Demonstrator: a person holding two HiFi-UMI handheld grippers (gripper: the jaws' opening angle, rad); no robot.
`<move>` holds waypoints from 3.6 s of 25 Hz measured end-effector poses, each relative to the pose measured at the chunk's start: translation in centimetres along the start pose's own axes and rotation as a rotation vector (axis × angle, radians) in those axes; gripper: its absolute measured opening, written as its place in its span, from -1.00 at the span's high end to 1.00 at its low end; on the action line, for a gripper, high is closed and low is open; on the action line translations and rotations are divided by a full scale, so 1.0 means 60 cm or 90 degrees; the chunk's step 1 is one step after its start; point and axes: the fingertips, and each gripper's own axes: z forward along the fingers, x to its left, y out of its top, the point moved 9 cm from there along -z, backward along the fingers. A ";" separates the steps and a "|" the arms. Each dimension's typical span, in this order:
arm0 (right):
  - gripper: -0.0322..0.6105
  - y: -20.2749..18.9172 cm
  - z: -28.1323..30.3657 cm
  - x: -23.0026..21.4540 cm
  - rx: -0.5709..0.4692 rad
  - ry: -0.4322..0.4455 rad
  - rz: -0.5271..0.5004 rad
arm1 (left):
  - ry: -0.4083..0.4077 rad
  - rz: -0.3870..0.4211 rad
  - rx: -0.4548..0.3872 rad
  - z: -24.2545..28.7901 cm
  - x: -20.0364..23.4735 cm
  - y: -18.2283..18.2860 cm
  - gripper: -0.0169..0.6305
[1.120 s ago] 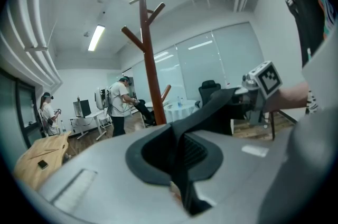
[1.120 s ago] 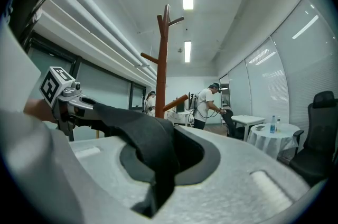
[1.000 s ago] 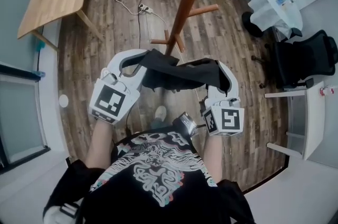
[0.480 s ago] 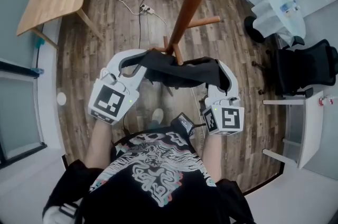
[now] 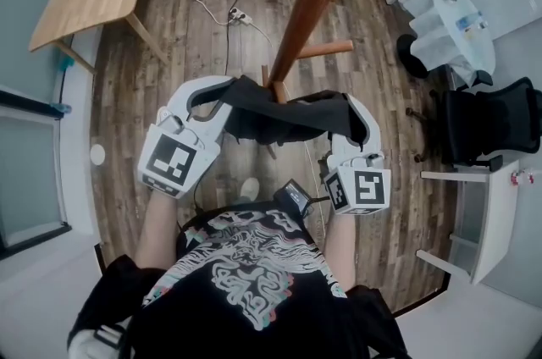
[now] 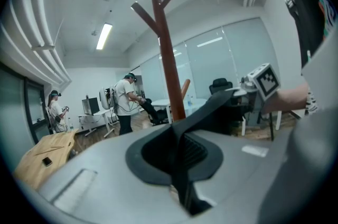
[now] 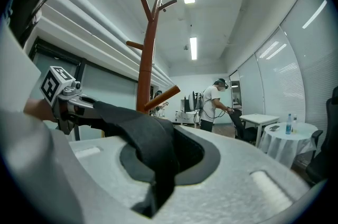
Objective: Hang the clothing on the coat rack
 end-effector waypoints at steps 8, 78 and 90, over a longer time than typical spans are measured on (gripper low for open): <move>0.83 -0.003 0.036 -0.019 -0.003 0.028 -0.001 | 0.019 -0.009 0.005 0.019 0.013 0.000 0.96; 0.67 -0.183 0.106 0.026 0.165 0.133 0.114 | -0.076 -0.073 0.170 0.150 -0.065 -0.149 0.95; 0.50 -0.175 0.066 0.025 0.176 0.122 0.113 | -0.070 -0.093 0.167 0.130 -0.080 -0.142 0.95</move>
